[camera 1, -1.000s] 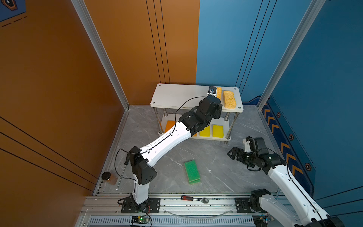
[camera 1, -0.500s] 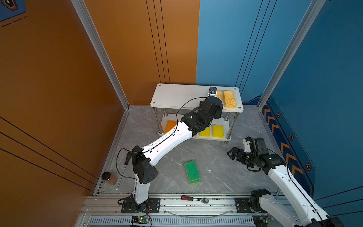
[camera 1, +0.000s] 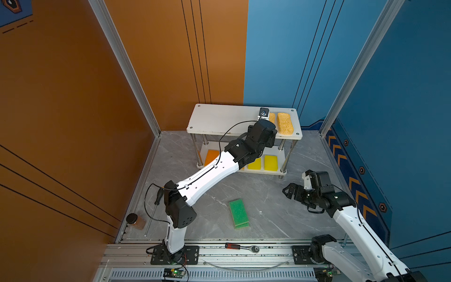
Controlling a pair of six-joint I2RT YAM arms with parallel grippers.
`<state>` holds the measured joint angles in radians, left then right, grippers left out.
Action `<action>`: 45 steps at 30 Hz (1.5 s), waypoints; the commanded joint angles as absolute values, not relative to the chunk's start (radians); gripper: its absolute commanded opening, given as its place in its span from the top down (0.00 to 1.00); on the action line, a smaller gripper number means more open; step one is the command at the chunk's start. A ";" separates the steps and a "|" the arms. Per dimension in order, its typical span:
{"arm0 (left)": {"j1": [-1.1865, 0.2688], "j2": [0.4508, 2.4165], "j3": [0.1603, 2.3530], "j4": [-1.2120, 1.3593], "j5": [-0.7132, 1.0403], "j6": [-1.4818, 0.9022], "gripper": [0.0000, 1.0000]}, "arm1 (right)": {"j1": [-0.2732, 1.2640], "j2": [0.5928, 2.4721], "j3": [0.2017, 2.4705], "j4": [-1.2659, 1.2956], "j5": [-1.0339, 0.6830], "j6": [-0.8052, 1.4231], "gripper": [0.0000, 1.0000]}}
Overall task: Place and organize the cleaning sponges onto the shelf
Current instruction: 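Open the left gripper and lift it off the tan sponge, then move the left gripper down over the green scrub sponge on the table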
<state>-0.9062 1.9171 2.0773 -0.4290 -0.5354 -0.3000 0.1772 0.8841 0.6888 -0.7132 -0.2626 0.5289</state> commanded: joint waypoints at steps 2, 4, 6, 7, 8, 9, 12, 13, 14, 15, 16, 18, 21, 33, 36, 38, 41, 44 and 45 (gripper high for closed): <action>-0.915 1.927 2.067 -0.395 -0.574 -0.291 0.34 | 0.171 0.866 0.675 -0.704 -0.276 0.528 0.00; -0.916 1.924 2.062 -0.388 -0.571 -0.290 0.32 | 0.171 0.866 0.675 -0.704 -0.277 0.528 0.00; -0.916 1.923 2.059 -0.382 -0.571 -0.288 0.30 | 0.170 0.865 0.675 -0.704 -0.276 0.529 0.00; -0.917 1.921 2.056 -0.379 -0.571 -0.287 0.27 | 0.170 0.865 0.677 -0.703 -0.276 0.531 0.00; -0.916 1.919 2.053 -0.377 -0.573 -0.287 0.25 | 0.171 0.865 0.676 -0.703 -0.277 0.531 0.00; -0.916 1.917 2.050 -0.374 -0.571 -0.287 0.23 | 0.171 0.864 0.676 -0.703 -0.276 0.531 0.00; -0.917 1.908 2.036 -0.362 -0.567 -0.284 0.21 | 0.170 0.864 0.673 -0.704 -0.276 0.532 0.00; -0.916 1.902 2.029 -0.356 -0.565 -0.284 0.19 | 0.170 0.864 0.673 -0.704 -0.277 0.532 0.00; -0.916 1.897 2.019 -0.346 -0.561 -0.284 0.19 | 0.170 0.864 0.674 -0.704 -0.276 0.532 0.00; -0.917 1.888 2.006 -0.332 -0.555 -0.283 0.19 | 0.170 0.864 0.674 -0.704 -0.276 0.534 0.00; -0.916 1.878 1.992 -0.320 -0.551 -0.284 0.18 | 0.170 0.864 0.673 -0.703 -0.276 0.534 0.00; -0.916 1.854 1.963 -0.298 -0.535 -0.287 0.18 | 0.171 0.861 0.674 -0.705 -0.277 0.535 0.00; -0.916 1.812 1.924 -0.277 -0.522 -0.287 0.17 | 0.171 0.858 0.673 -0.706 -0.276 0.535 0.00; -0.916 1.606 1.697 -0.156 -0.442 -0.264 0.09 | 0.171 0.881 0.707 -0.707 -0.277 0.535 0.00; -0.919 1.560 1.650 -0.149 -0.416 -0.256 0.07 | 0.170 0.892 0.720 -0.706 -0.278 0.535 0.00; -0.920 1.530 1.620 -0.149 -0.394 -0.247 0.06 | 0.171 0.900 0.733 -0.708 -0.280 0.535 0.00; -0.929 1.480 1.553 -0.129 -0.367 -0.232 0.02 | 0.172 0.910 0.750 -0.713 -0.282 0.534 0.00; -0.939 1.427 1.480 -0.111 -0.362 -0.232 0.02 | 0.173 0.914 0.761 -0.715 -0.281 0.535 0.00; -0.943 1.407 1.455 -0.110 -0.363 -0.239 0.02 | 0.175 0.915 0.766 -0.715 -0.282 0.537 0.00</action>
